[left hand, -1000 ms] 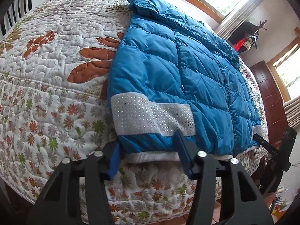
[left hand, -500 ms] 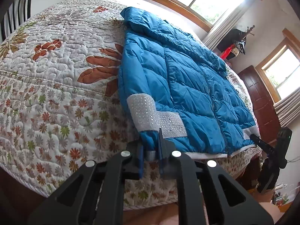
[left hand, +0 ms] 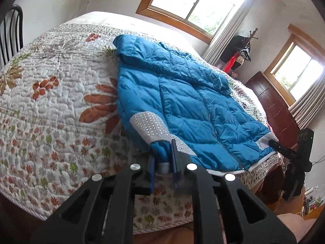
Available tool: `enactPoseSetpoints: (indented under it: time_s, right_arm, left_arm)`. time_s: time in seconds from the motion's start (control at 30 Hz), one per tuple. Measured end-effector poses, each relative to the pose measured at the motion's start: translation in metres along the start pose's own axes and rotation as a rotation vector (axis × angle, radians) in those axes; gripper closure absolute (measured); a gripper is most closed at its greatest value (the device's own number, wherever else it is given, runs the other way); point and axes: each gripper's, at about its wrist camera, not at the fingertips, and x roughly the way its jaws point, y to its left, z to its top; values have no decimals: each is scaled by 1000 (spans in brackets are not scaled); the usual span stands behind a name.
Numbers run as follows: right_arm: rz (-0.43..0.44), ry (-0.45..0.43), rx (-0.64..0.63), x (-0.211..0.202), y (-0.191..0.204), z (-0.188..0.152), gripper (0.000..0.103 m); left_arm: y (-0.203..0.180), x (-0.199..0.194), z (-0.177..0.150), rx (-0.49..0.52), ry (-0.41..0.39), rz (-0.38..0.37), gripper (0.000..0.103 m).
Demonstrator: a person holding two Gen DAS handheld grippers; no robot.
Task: Fold large clothes
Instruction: 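Lift the hem with both grippers and fold it over toward the collar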
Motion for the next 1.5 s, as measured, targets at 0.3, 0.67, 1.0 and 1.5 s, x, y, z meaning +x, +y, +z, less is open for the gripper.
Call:
enactPoseSetpoints:
  time_s: [0.3, 0.67, 1.0, 1.5]
  right_arm:
    - [85, -3, 18, 4, -3, 89, 92]
    - [112, 68, 152, 78, -38, 223, 92]
    - [52, 146, 277, 178, -88, 302, 92]
    - [-31, 273, 423, 293, -154, 323, 91]
  left_arm:
    - [-13, 5, 85, 30, -83, -54, 91]
    - [-11, 76, 216, 18, -78, -62, 91]
    - [17, 177, 307, -47, -19, 2, 91]
    - [75, 304, 345, -149, 168, 71, 86]
